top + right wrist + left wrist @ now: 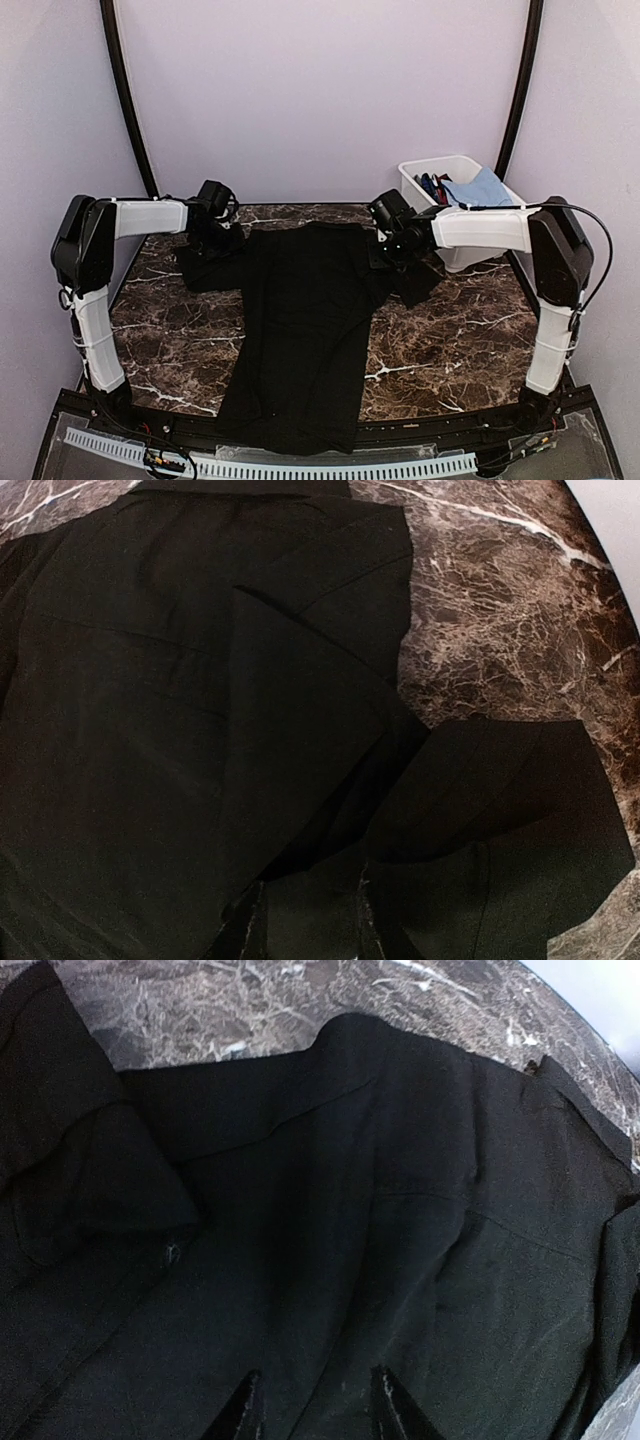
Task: Fold and stack the long sleeve shirts
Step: Flatten out the square-folded shirt at the center of the board.
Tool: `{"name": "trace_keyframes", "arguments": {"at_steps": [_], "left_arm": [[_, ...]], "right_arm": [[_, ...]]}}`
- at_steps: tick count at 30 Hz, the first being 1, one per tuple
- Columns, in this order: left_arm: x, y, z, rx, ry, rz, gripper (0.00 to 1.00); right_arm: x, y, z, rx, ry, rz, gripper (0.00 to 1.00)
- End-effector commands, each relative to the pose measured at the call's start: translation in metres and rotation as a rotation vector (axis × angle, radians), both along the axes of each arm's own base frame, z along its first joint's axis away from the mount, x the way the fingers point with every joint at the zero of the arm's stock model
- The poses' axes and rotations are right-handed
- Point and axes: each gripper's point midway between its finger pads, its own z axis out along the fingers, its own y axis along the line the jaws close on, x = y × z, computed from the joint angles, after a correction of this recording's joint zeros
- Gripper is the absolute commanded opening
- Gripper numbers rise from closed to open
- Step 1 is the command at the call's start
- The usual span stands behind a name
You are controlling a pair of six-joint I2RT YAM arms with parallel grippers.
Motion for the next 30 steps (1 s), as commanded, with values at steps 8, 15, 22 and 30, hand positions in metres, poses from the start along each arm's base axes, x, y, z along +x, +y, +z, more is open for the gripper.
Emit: {"name": "trace_keyframes", "arguments": {"at_steps": [8,15,22,30], "left_arm": [[-0.009,0.043,-0.053,-0.031,0.12,0.093,0.32],[-0.01,0.098,-0.067,-0.009,0.166,0.178,0.31],[0.004,0.134,-0.064,0.041,0.169,0.217,0.31],[0.033,0.144,-0.052,0.115,0.147,0.167,0.33]], "right_arm": [[0.012,-0.03,-0.056,0.033,0.062,-0.067,0.27],[0.014,-0.07,-0.084,-0.126,0.092,-0.128,0.26],[0.023,-0.108,-0.078,-0.244,0.075,-0.206,0.27],[0.053,-0.097,-0.068,-0.29,0.055,-0.165,0.28]]}}
